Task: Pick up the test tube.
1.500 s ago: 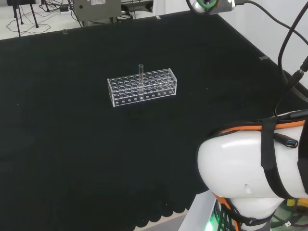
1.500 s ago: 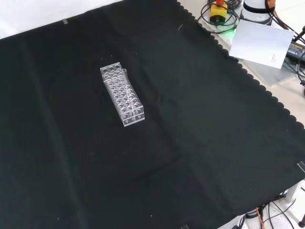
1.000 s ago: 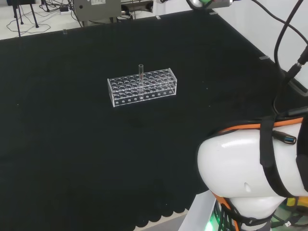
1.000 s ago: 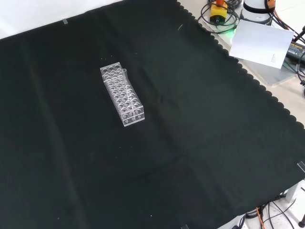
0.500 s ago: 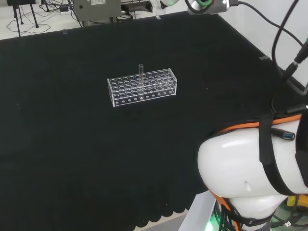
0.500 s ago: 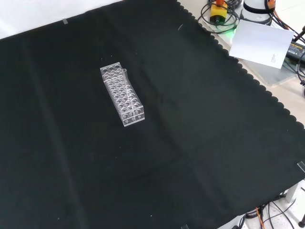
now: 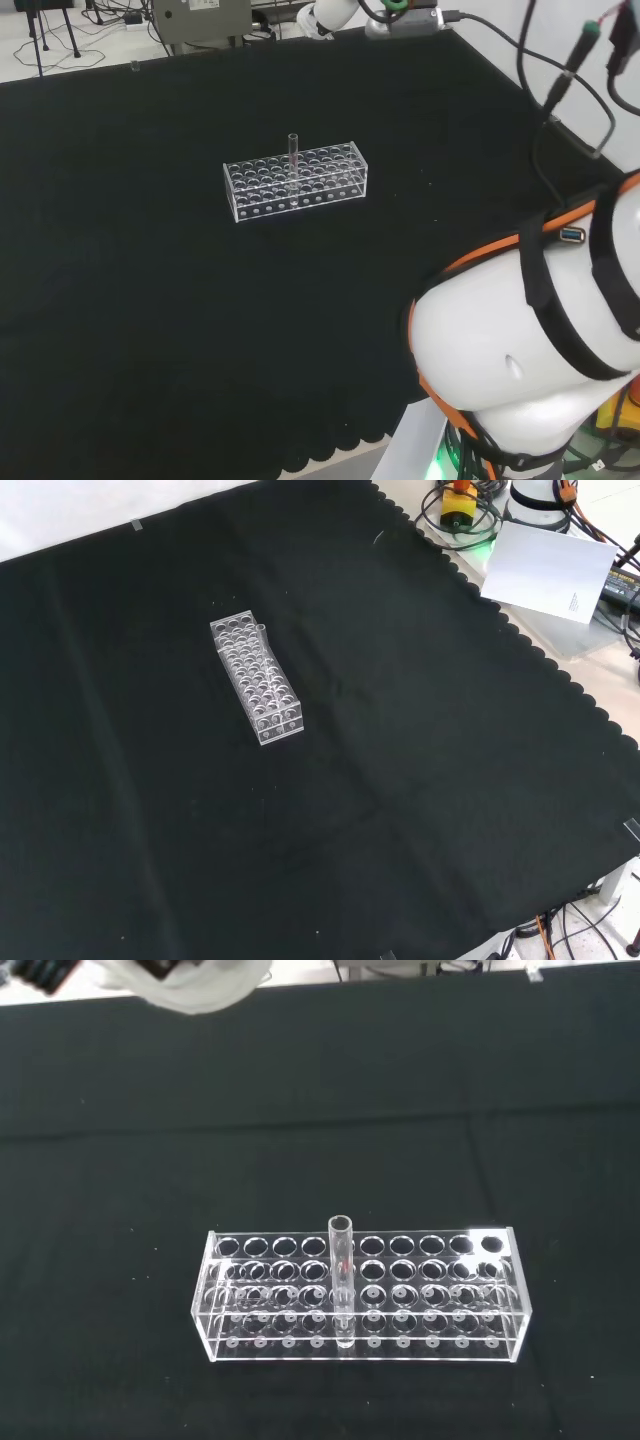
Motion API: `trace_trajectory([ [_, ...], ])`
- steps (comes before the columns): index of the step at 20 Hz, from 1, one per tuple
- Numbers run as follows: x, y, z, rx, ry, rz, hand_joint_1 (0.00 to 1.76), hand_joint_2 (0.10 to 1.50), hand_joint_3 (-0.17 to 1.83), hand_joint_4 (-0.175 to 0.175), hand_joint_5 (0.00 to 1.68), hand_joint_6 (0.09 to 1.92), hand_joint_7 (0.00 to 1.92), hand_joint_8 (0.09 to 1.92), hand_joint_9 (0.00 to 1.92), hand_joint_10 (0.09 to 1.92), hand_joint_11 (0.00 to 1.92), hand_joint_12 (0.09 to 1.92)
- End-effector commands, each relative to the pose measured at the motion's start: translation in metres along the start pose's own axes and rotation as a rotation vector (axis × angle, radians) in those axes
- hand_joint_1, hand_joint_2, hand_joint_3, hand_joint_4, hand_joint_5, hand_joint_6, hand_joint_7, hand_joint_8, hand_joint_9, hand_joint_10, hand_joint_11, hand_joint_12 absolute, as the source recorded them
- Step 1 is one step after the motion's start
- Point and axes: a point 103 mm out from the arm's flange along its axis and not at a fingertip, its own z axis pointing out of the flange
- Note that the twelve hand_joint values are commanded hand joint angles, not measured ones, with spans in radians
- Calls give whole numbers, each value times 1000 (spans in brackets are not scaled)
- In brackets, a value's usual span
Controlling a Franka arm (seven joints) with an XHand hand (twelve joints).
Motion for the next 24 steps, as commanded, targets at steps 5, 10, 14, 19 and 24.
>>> trace_trajectory([
  [5, 2, 62, 20, 63, -38, -28, 835, 680, 639, -145, 375, 430, 541, 890, 529, 877, 240, 1449],
  [10, 1, 83, 34, 113, -45, -31, 840, 678, 643, -145, 362, 462, 541, 894, 531, 880, 242, 1448],
  [14, 1, 99, 50, 162, -54, -37, 844, 676, 643, -145, 359, 470, 542, 895, 531, 881, 241, 1448],
  [19, 1, 116, 73, 227, -61, -41, 848, 674, 645, -145, 355, 480, 542, 897, 532, 882, 240, 1449],
  [24, 2, 130, 92, 272, -58, -44, 852, 673, 648, -147, 353, 489, 544, 898, 533, 883, 240, 1449],
])
